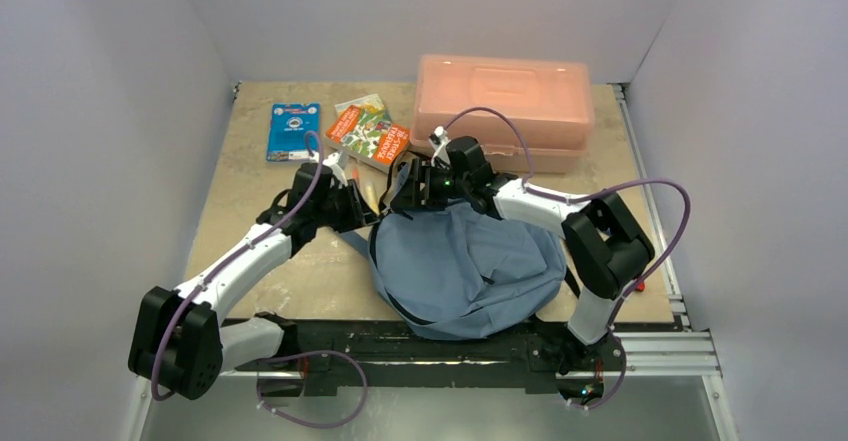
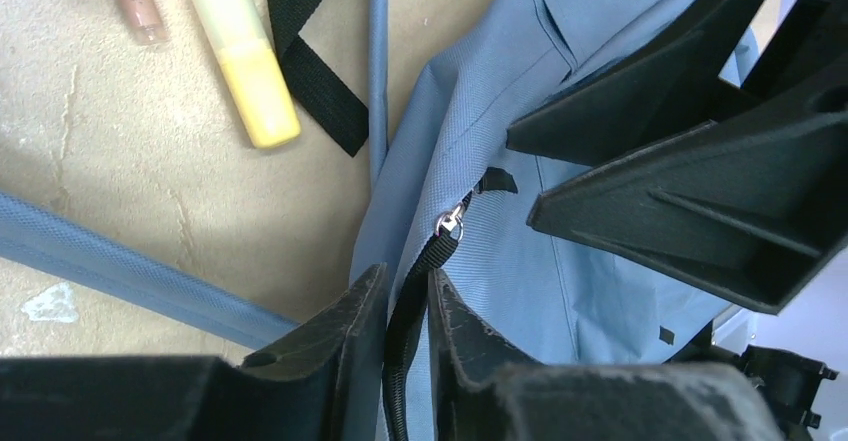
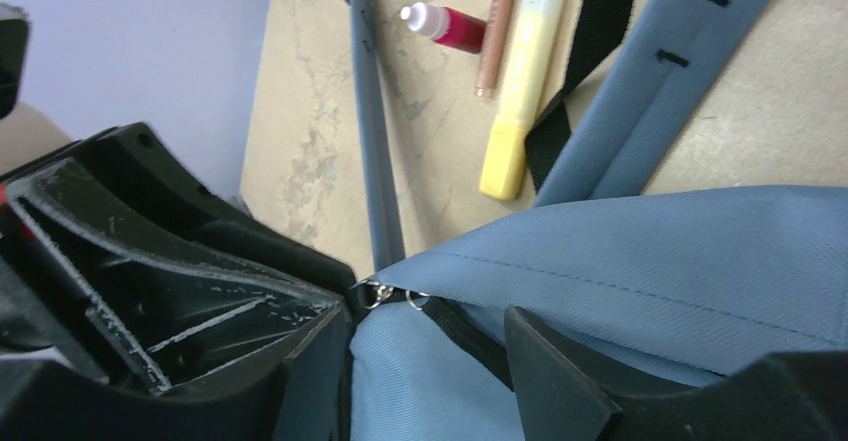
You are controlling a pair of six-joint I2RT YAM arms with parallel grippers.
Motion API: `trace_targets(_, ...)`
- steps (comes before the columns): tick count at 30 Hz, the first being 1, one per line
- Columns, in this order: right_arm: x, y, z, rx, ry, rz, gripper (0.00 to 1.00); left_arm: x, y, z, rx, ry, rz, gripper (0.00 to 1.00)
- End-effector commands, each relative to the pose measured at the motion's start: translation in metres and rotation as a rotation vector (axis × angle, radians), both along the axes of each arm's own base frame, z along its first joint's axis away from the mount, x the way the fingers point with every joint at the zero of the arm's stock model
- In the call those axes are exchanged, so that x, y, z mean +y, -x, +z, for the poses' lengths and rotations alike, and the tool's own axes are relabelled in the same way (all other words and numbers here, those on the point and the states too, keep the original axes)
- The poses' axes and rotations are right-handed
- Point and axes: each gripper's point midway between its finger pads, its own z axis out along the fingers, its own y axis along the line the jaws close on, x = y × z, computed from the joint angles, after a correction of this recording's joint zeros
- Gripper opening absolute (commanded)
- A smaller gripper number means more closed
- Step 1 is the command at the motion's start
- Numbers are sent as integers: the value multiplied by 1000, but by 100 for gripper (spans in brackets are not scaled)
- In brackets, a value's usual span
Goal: Pack the student bag
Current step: Unzip the student bag at the center of the board.
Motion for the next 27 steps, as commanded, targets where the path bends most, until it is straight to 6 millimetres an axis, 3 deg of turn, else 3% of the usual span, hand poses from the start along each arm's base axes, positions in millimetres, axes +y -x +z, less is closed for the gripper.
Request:
trace_targets(1, -3, -12, -4, -16, 6, -70, 67, -6, -2, 3, -40, 23, -43, 15)
trace_targets(4, -8, -18, -15, -14, 50, -111, 75, -7, -1, 3, -41, 25, -55, 1)
trace_targets(8, -10, -22, -28, 52, 76, -179, 77, -9, -1, 11, -56, 34, -72, 0)
trace_targets(14, 13, -25, -27, 109, 56, -258, 76, -15, 1, 21, -38, 61, -91, 0)
trace_targets(18, 13, -33, -35, 141, 52, -337, 70, -16, 5, 23, -2, 69, -97, 0)
trace_targets(23, 10, -42, -30, 123, -11, -417, 57, -20, 15, 24, 43, 92, -116, 0)
trace_targets(27, 12, -50, -20, 119, -61, -454, 35, -17, 23, 22, 71, 85, -112, 0)
